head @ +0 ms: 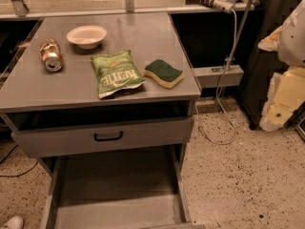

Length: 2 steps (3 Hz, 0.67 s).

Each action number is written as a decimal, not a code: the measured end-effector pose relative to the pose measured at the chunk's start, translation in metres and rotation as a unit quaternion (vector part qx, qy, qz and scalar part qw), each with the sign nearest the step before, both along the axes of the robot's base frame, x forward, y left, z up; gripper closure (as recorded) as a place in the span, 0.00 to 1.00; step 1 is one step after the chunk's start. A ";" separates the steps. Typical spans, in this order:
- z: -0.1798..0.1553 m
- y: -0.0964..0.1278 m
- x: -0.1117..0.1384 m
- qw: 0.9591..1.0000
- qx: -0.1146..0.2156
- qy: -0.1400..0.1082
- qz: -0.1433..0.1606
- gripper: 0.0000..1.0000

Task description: Place green jalapeno chip bag into middle drawer

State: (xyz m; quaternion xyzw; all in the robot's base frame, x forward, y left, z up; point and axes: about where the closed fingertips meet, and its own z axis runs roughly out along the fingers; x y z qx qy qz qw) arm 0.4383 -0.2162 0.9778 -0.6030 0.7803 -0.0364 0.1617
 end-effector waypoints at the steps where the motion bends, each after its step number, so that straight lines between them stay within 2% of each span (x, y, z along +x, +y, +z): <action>1: 0.000 0.000 0.000 1.000 0.000 0.000 0.000 0.00; 2: 0.006 0.014 -0.001 1.000 0.001 -0.010 0.011 0.00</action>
Offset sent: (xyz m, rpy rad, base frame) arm -0.0021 0.0297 0.0090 0.0029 -0.0205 0.0524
